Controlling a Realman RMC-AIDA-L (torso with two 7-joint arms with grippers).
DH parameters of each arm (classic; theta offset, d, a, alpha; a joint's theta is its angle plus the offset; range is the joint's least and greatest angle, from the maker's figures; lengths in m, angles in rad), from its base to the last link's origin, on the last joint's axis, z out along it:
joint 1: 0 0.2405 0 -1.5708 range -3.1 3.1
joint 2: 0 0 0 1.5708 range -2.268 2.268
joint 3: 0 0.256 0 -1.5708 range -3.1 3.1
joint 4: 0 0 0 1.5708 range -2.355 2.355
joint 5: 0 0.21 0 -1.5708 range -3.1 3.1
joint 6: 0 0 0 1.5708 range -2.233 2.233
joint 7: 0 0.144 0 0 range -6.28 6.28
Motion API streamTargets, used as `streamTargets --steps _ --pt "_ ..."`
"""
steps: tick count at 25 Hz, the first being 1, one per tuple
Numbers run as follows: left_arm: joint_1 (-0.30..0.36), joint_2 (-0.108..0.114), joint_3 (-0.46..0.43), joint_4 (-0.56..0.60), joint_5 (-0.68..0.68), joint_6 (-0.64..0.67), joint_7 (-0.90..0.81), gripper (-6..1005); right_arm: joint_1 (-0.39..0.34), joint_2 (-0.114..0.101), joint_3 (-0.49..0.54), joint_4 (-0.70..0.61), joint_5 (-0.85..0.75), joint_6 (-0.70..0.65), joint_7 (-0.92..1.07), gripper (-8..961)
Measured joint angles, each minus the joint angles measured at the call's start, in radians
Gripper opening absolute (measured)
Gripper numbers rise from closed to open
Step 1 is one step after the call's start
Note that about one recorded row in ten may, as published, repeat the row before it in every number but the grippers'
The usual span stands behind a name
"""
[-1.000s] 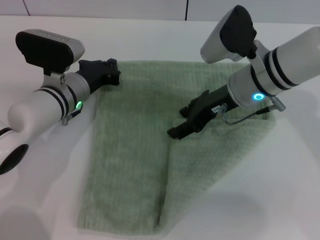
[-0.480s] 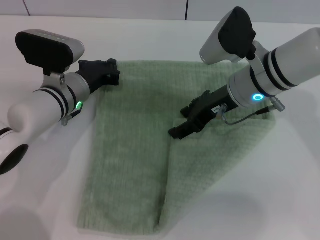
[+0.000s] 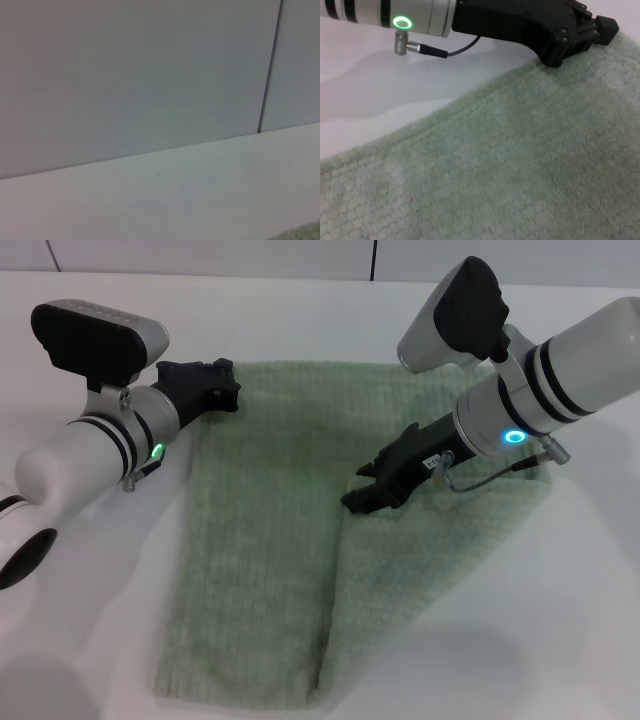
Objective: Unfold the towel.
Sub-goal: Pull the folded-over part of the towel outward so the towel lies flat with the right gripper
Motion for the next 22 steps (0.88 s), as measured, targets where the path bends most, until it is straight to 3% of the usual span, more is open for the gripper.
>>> streamTargets --steps 1,6,12,22 --pt "0.0 0.0 0.0 0.0 0.0 -0.001 0.0 -2 0.0 0.0 0.0 0.0 0.0 -0.001 0.0 622" --pt "0.0 -0.001 0.0 0.004 0.0 -0.002 0.0 -2 0.0 0.0 0.0 -0.003 0.0 -0.006 0.0 393" --pt "0.0 -0.002 0.0 0.006 0.0 -0.006 0.0 -2 0.0 0.0 0.0 -0.004 0.0 -0.006 -0.001 259" --pt "-0.003 -0.002 0.008 0.003 0.0 -0.031 0.0 -1 0.006 0.0 -0.003 -0.001 0.0 -0.007 -0.002 245"
